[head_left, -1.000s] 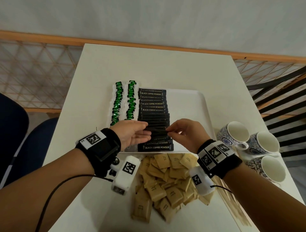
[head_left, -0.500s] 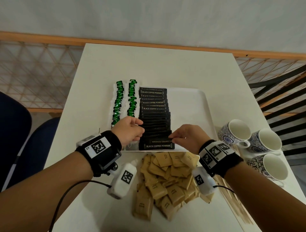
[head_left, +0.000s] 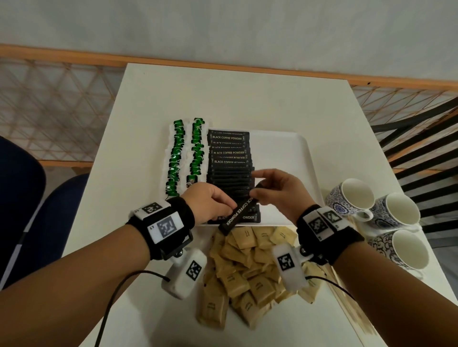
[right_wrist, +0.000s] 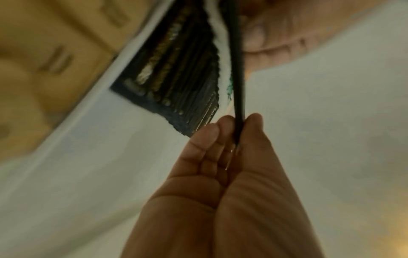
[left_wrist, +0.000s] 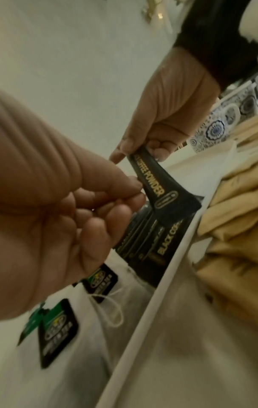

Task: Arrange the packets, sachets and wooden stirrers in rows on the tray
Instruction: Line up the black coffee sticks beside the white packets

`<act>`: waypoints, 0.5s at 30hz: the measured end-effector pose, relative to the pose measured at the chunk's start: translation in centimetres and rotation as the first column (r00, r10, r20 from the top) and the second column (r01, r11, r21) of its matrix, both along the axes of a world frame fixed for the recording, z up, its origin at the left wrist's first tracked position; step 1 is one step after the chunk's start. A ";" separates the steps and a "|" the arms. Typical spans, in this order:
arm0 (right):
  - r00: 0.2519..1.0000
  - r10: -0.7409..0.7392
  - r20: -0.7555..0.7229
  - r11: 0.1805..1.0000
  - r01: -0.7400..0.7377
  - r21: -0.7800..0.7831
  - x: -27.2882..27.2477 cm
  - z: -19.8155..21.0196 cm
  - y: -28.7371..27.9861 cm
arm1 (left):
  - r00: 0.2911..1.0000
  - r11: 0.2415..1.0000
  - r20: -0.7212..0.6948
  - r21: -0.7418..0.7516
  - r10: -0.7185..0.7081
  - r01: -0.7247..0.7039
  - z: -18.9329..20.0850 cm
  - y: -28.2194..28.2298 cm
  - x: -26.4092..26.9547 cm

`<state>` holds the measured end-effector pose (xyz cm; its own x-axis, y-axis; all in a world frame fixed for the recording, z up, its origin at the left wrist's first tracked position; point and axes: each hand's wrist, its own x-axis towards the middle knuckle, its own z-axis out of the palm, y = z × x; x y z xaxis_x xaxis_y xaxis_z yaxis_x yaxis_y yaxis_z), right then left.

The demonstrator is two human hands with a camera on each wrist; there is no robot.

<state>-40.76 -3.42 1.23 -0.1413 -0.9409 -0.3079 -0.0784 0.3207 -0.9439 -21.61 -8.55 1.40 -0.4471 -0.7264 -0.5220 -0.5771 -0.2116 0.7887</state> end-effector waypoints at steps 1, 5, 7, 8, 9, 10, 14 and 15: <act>0.995 -0.045 0.091 0.999 0.046 -0.009 0.1 0.1 -0.2 | 1.000 1.000 -0.026 0.025 0.011 -0.011 0.2 0.1 -0.2; 0.983 -0.075 0.170 0.996 0.082 -0.034 0.8 0.3 -0.5 | 0.995 0.997 -0.099 0.079 0.026 -0.019 0.8 0.3 -0.8; 0.981 -0.076 0.180 0.996 0.083 -0.035 1.0 0.2 -0.5 | 0.992 0.995 -0.116 0.101 0.039 -0.028 0.9 0.2 -0.9; 0.982 -0.068 0.178 0.997 0.073 -0.024 1.0 0.2 -0.5 | 0.988 0.991 -0.137 0.126 0.067 -0.049 0.8 0.1 -0.9; 0.986 -0.050 0.158 0.999 0.051 -0.004 1.1 0.1 -0.4 | 0.980 0.983 -0.169 0.163 0.108 -0.080 0.7 0.1 -1.0; 0.993 -0.016 0.113 1.000 0.014 0.023 1.1 0.1 -0.3 | 0.967 0.972 -0.203 0.205 0.154 -0.112 0.6 0.0 -1.1; 0.985 0.108 -0.137 0.989 -0.093 0.116 1.1 -0.3 0.2 | 0.939 0.949 -0.251 0.268 0.234 -0.165 0.3 -0.3 -0.7; 0.971 0.127 -0.202 0.988 -0.105 0.114 0.8 -0.5 0.2 | 0.942 0.953 -0.241 0.249 0.235 -0.174 0.2 -0.5 -0.4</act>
<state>-39.95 -3.18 0.76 -0.1041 -0.9200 -0.3778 -0.3122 0.3909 -0.8659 -22.05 -9.07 1.63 -0.4448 -0.6967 -0.5628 -0.2794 -0.4891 0.8263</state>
